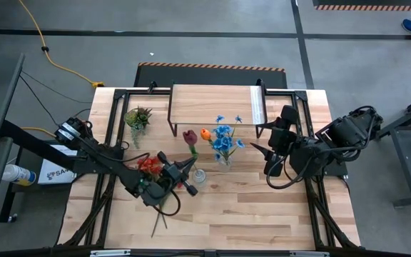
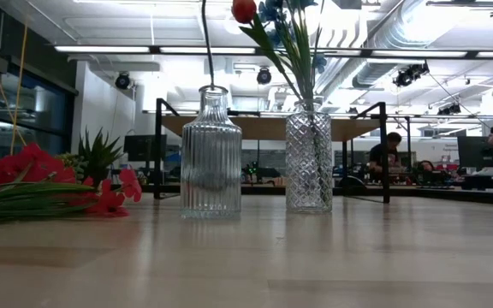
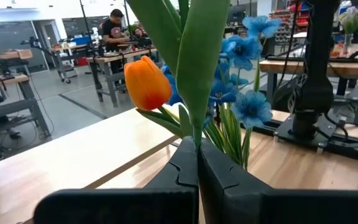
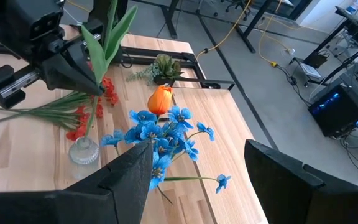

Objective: Pick and place flowers into a vace then onto a shelf
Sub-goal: Put the red flower into the bottom transparent vase, then put the right orange flowers into the bottom transparent vase

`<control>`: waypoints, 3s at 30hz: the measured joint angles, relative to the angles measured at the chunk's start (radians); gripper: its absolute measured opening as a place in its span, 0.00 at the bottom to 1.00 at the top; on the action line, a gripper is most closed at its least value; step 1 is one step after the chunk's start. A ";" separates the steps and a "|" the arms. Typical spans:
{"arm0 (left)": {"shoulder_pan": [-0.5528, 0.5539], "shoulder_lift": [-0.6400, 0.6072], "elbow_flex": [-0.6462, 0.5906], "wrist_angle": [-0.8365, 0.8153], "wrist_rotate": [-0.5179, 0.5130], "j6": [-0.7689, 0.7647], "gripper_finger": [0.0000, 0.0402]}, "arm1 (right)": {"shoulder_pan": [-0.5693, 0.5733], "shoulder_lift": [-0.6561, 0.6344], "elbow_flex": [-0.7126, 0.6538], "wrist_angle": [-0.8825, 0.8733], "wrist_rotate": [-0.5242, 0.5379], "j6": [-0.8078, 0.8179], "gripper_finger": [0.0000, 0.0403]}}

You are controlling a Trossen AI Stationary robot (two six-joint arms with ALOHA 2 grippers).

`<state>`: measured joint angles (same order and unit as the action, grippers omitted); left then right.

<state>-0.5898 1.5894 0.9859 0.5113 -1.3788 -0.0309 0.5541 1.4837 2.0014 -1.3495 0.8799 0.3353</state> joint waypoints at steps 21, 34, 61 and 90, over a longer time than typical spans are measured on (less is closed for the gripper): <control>0.028 0.000 0.000 -0.136 0.027 -0.088 0.07 | -0.026 0.000 0.000 0.000 0.007 -0.003 0.61; 0.028 0.000 0.000 -0.207 0.030 -0.163 0.08 | -0.072 0.000 0.000 0.000 -0.023 -0.004 0.61; 0.027 0.000 0.000 -0.368 0.175 -0.413 0.23 | -0.072 0.000 0.000 0.016 -0.025 -0.013 0.61; 0.017 0.000 0.000 -0.416 0.210 -0.414 0.24 | -0.072 0.000 0.000 0.027 -0.045 -0.030 0.61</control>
<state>-0.5728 1.5890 0.9859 0.0952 -1.1684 -0.4446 0.4820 1.4837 2.0014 -1.3224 0.8345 0.3050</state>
